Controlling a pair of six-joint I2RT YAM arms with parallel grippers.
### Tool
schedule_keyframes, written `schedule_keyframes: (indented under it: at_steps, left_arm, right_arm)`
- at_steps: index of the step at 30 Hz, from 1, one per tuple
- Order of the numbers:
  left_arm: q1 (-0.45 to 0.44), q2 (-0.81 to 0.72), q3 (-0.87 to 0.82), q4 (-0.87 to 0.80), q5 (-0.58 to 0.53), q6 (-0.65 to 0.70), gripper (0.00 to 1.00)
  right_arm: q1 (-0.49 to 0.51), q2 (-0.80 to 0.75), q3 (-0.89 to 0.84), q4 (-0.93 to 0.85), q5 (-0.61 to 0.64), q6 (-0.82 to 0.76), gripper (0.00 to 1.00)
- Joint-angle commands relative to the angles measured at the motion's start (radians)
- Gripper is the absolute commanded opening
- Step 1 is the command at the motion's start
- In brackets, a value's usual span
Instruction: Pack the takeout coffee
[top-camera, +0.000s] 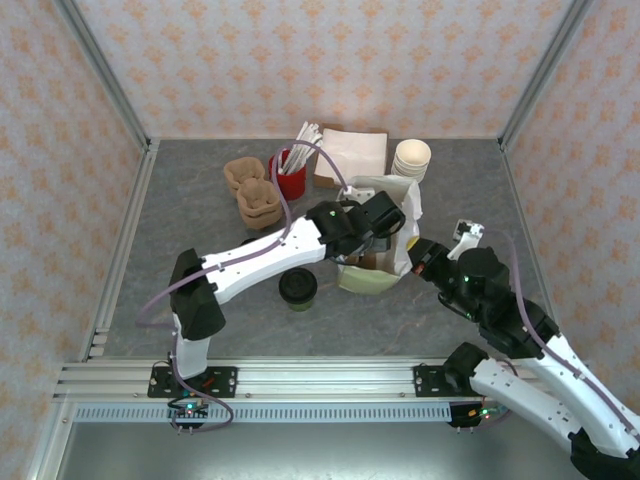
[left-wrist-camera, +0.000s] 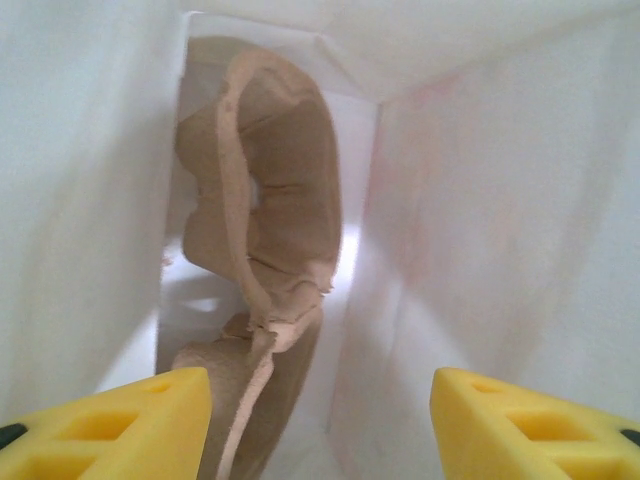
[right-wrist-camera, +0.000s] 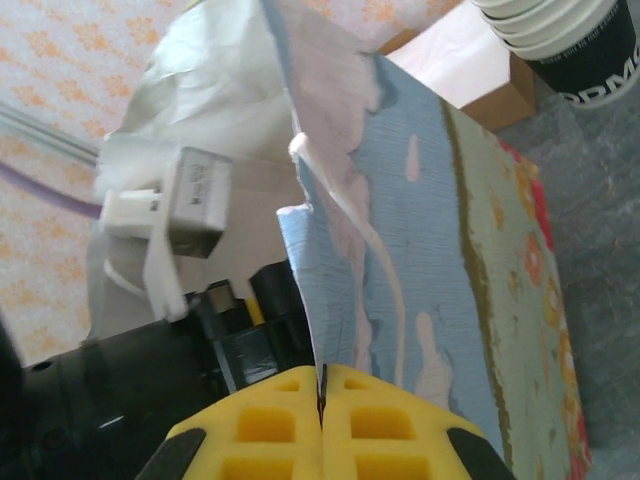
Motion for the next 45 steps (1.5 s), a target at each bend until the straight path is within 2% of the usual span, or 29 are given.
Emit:
schedule_keyframes:
  at_steps: [1, 3, 11, 16, 19, 24, 26, 29, 37, 45]
  left_arm:
    - [0.003, -0.062, 0.011, -0.069, 0.018, 0.034, 0.61]
    - [0.004, -0.057, 0.015, -0.073, 0.043, 0.047, 0.61]
    - [0.014, -0.021, 0.014, -0.087, 0.103, 0.088, 0.61]
    - [0.050, -0.006, 0.040, -0.085, 0.176, 0.122, 0.61]
    - [0.081, -0.002, 0.106, -0.121, 0.223, 0.168, 0.61]
    - [0.122, -0.040, 0.200, -0.151, 0.286, 0.317, 0.64]
    - [0.140, -0.054, 0.231, -0.173, 0.295, 0.394, 0.66]
    - [0.147, -0.085, 0.239, -0.181, 0.264, 0.460, 0.68]
    - [0.162, -0.201, 0.213, -0.135, 0.248, 0.495, 0.69]
    - [0.181, -0.227, 0.232, -0.170, 0.291, 0.533, 0.70]
  right_arm:
    - [0.006, 0.027, 0.053, -0.124, 0.006, 0.097, 0.00]
    - [0.006, 0.047, 0.060, -0.150, -0.011, 0.105, 0.03]
    - [0.005, 0.095, 0.127, -0.209, 0.020, 0.045, 0.46]
    - [-0.012, 0.168, 0.262, -0.256, 0.107, -0.086, 0.59]
    - [-0.082, 0.254, 0.346, -0.257, 0.063, -0.202, 0.61]
    - [-0.308, 0.454, 0.468, -0.200, -0.265, -0.361, 0.62]
    - [-0.359, 0.536, 0.535, -0.205, -0.354, -0.412, 0.62]
    - [-0.384, 0.609, 0.592, -0.196, -0.424, -0.460, 0.65]
    - [-0.394, 0.755, 0.680, -0.226, -0.529, -0.451, 0.72]
    - [-0.394, 0.814, 0.686, -0.347, -0.508, -0.607, 0.73]
